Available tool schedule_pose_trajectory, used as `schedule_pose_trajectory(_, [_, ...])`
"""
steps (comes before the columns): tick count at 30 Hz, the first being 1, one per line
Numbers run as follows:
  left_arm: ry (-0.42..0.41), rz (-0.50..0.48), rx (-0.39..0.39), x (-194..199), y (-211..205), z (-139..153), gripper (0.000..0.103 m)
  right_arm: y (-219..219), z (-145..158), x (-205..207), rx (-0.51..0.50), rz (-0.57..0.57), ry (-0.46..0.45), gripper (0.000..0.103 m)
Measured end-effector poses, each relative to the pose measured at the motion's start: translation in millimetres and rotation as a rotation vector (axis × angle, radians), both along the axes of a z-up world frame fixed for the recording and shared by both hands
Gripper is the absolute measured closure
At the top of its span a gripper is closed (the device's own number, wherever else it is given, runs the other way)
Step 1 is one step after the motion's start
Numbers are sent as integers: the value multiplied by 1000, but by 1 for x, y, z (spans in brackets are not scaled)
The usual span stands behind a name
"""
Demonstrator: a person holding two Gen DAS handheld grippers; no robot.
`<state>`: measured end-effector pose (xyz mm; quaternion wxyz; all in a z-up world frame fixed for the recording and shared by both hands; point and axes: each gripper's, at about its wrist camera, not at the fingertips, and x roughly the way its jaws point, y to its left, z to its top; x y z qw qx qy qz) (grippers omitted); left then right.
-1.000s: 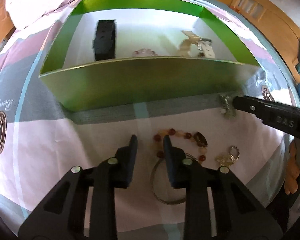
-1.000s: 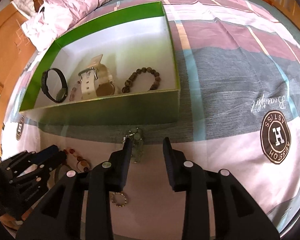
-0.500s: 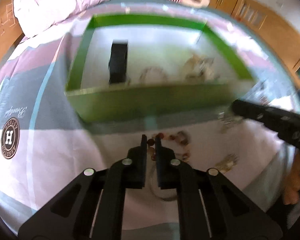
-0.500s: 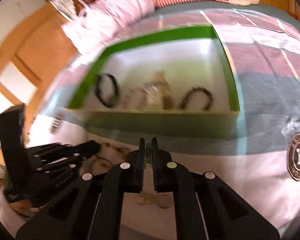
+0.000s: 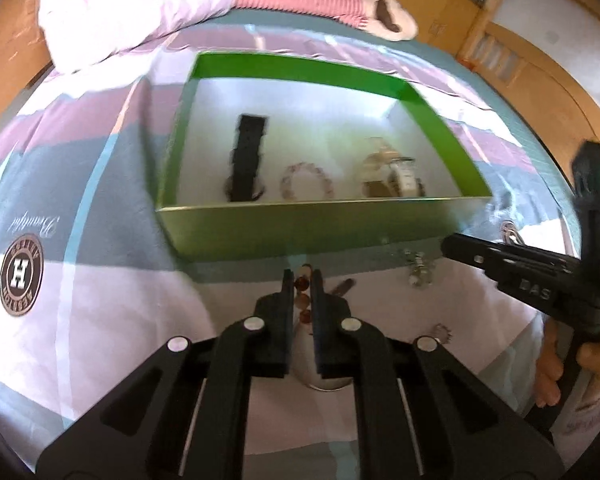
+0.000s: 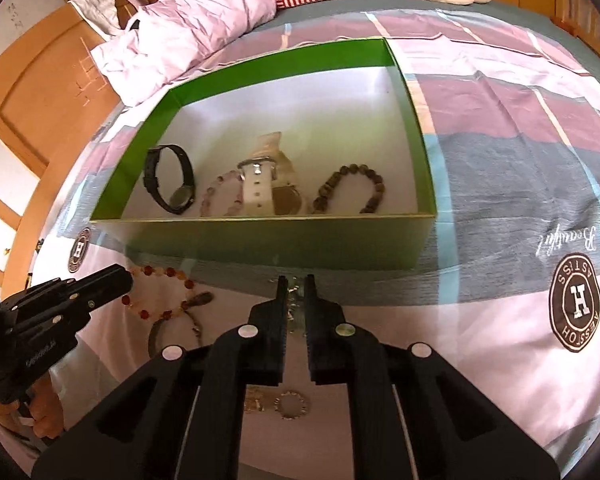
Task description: Organize jewelry
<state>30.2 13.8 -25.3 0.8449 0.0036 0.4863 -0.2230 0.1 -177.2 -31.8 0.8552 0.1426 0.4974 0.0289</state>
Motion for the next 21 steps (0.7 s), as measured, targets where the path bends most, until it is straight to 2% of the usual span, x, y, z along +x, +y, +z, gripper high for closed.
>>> schedule_pose_trajectory(5, [-63,-1,-90,-4,9,20,95,-5,-3,2,16,-22,16,94])
schedule_pose_trajectory(7, [-75,34,-40,-3,10,19,95,-6,-5,1,17,-28,25,81])
schedule_pose_trajectory(10, [8,57,-4,6,13,1,94,-4,-5,1,7,-24,27,76])
schedule_pose_trajectory(12, [43,42,47,8,7,-8,88,-1,-6,2,-14,-19,30,76])
schedule_pose_trajectory(16, [59,1,102,4,-4,-20,77,3,-10,3,-20,-13,45,75])
schedule_pose_trajectory(21, [56,-76,85,-4,-14,-20,58,8,-10,4,-31,12,51,75])
